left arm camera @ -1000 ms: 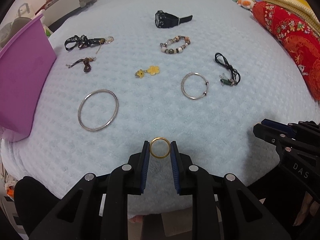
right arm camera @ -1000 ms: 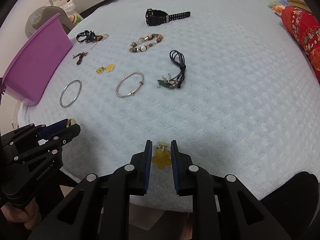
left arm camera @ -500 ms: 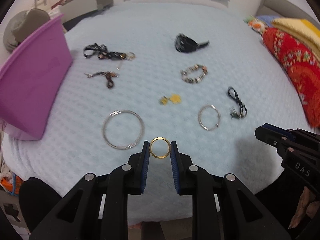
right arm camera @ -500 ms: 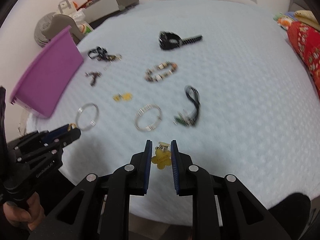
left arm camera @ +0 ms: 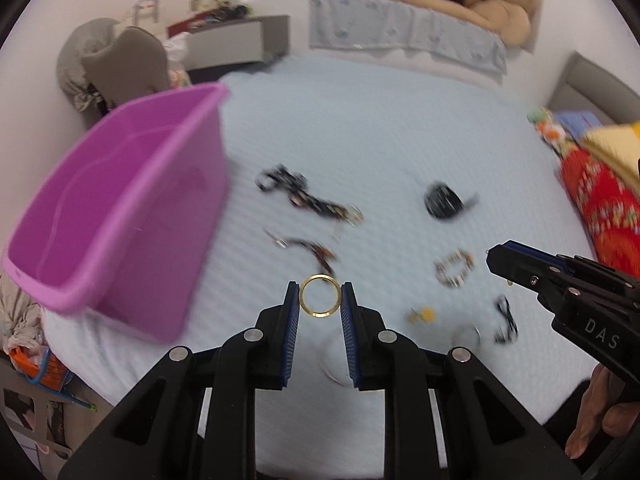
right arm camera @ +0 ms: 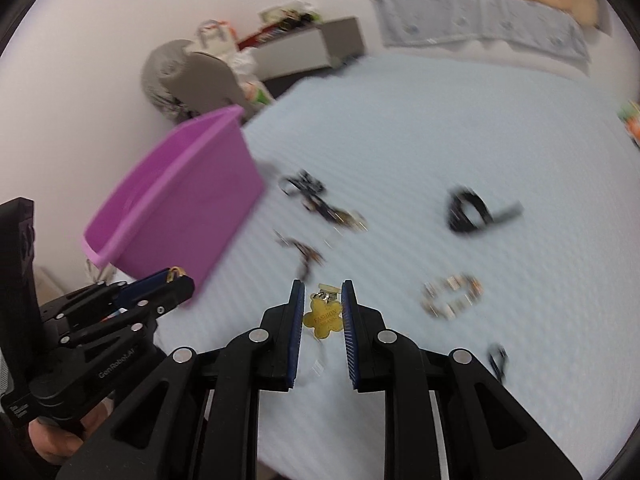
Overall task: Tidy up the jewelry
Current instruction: 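Carry the ring and charm to the pink tub and open both tools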
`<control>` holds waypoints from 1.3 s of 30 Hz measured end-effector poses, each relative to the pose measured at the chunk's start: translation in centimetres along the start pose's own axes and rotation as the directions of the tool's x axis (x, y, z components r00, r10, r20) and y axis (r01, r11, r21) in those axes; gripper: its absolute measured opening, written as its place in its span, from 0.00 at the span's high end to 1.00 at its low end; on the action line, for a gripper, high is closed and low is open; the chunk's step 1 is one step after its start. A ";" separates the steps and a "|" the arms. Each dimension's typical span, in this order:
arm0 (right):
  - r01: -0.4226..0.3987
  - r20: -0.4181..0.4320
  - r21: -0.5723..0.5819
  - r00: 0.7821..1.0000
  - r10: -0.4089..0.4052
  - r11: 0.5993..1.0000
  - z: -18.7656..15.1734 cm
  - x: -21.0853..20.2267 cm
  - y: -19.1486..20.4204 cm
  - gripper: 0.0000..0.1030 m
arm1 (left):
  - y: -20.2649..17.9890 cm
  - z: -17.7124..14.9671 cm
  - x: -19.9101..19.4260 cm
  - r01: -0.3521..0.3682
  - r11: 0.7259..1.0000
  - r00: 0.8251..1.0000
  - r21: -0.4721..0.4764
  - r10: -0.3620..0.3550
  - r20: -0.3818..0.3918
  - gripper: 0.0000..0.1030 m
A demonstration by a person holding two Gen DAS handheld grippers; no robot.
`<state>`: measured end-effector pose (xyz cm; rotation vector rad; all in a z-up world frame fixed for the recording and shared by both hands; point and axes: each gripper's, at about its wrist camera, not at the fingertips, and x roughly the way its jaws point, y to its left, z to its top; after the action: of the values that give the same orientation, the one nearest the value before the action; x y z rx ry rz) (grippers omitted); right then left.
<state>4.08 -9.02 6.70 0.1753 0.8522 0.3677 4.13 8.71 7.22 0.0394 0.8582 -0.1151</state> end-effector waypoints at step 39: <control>-0.195 -0.256 -0.269 0.959 0.126 0.943 16.4 23.8 24.2 0.82 | 27.1 6.5 5.9 -0.257 0.904 0.964 -0.343 0.214 -0.157 0.79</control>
<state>24.87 22.39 7.75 -0.0763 1.0089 0.6745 15.95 34.57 6.70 -0.1968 0.9736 0.2776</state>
